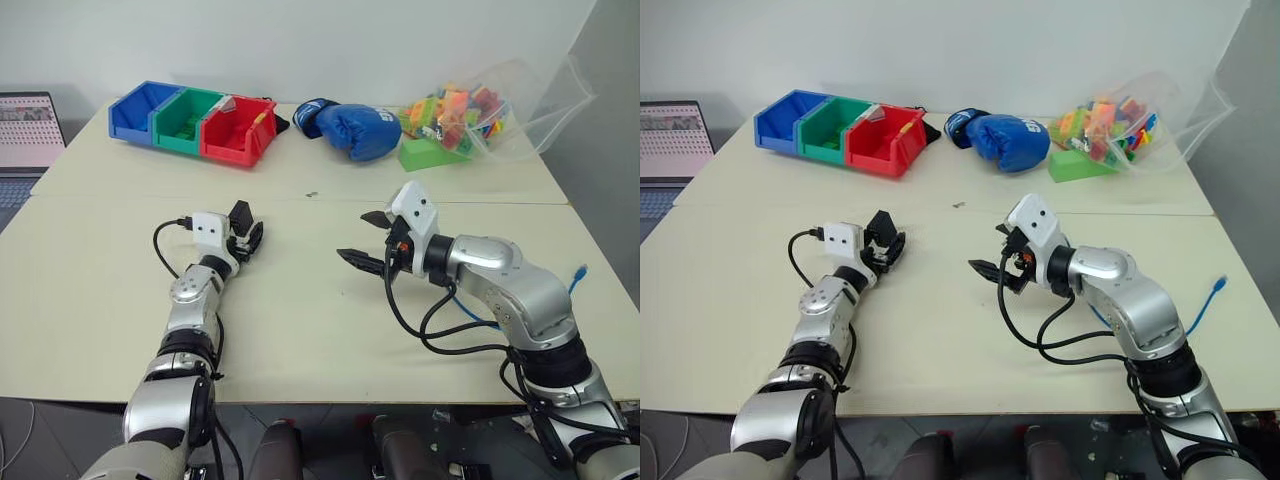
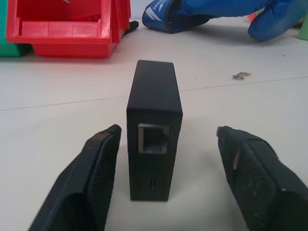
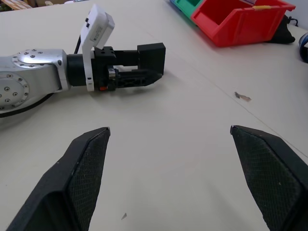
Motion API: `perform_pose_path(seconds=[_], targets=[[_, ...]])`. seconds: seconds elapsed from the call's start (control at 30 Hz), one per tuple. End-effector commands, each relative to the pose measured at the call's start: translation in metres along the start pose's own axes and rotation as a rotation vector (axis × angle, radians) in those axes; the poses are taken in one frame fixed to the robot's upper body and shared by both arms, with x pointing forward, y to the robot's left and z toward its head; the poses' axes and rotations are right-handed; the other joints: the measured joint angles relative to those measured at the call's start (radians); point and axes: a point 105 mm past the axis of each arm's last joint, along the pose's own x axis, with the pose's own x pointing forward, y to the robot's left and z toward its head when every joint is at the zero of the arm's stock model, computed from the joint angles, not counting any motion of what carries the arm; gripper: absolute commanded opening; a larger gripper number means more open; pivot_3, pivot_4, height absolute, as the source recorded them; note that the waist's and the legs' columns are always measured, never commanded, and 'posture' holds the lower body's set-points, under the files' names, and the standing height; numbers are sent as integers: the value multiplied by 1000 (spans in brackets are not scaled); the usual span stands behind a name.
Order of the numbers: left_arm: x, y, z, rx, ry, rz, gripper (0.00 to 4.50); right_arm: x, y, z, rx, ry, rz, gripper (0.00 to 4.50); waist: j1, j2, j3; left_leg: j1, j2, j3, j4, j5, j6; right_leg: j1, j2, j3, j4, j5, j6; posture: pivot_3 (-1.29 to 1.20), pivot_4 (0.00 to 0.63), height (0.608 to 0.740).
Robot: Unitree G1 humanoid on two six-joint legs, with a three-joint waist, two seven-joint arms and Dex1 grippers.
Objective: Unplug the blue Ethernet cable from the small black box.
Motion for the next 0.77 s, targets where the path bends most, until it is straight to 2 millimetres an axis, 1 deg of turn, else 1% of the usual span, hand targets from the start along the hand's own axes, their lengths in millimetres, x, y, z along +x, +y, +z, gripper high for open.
perform_pose_path(seconds=[0.03, 0.13, 0.2, 0.33, 0.4, 0.5, 0.57, 0.63, 0.77], targets=[[-21, 13, 0, -4, 62, 29, 3630, -8, 1, 6, -2, -35, -34, 4244, -5, 0, 0, 0, 0, 0, 0, 0, 0, 0, 0, 0, 0, 0, 0, 0, 150, 740], [-42, 21, 8, 20, 143, 13, 3630, -17, -5, -5, 27, -13, -81, 4244, -14, 0, 0, 1, 0, 0, 0, 0, 0, 1, 0, 1, 1, 0, 0, 0, 150, 740], [-54, 22, 15, 67, 187, -16, 3630, -24, -10, -12, 46, 2, -116, 4244, -15, 0, 0, 1, 1, 0, 0, 0, 0, 1, 0, 1, 1, -1, 1, 0, 150, 740], [-75, 32, 41, 125, 210, -60, 3630, -44, -31, -22, 85, 28, -221, 4244, -13, 0, 0, 1, 0, -1, 0, 0, 0, 1, 0, 1, 1, -2, 4, 0, 150, 740], [-81, 35, 59, 153, 194, -94, 3630, -55, -43, -27, 102, 42, -275, 4244, -10, 0, 0, 1, 0, -1, 0, 0, 0, 1, -1, 2, 1, -3, 4, 0, 150, 740], [-86, 38, 82, 174, 174, -117, 3630, -70, -55, -32, 136, 55, -329, 4244, -8, 0, 0, 1, 0, -1, 0, 0, 0, 1, -1, 1, 0, -3, 5, 0, 150, 740], [-86, 37, 93, 171, 161, -142, 3630, -74, -59, -34, 147, 64, -345, 4244, -8, 0, 0, 1, 0, 0, 0, 0, 0, 1, -1, 2, 0, -3, 5, 0, 150, 740], [-86, 32, 101, 165, 150, -170, 3630, -76, -61, -37, 151, 73, -355, 4244, -9, 0, 0, 1, 0, 0, 0, 0, 0, 1, -1, 2, 0, -3, 5, 0, 150, 740], [-86, 22, 108, 127, 132, -221, 3630, -74, -61, -38, 153, 78, -355, 4244, -9, 0, 0, 1, 0, -1, -1, 0, 0, 1, 0, 2, 0, -3, 5, 0, 150, 740]])
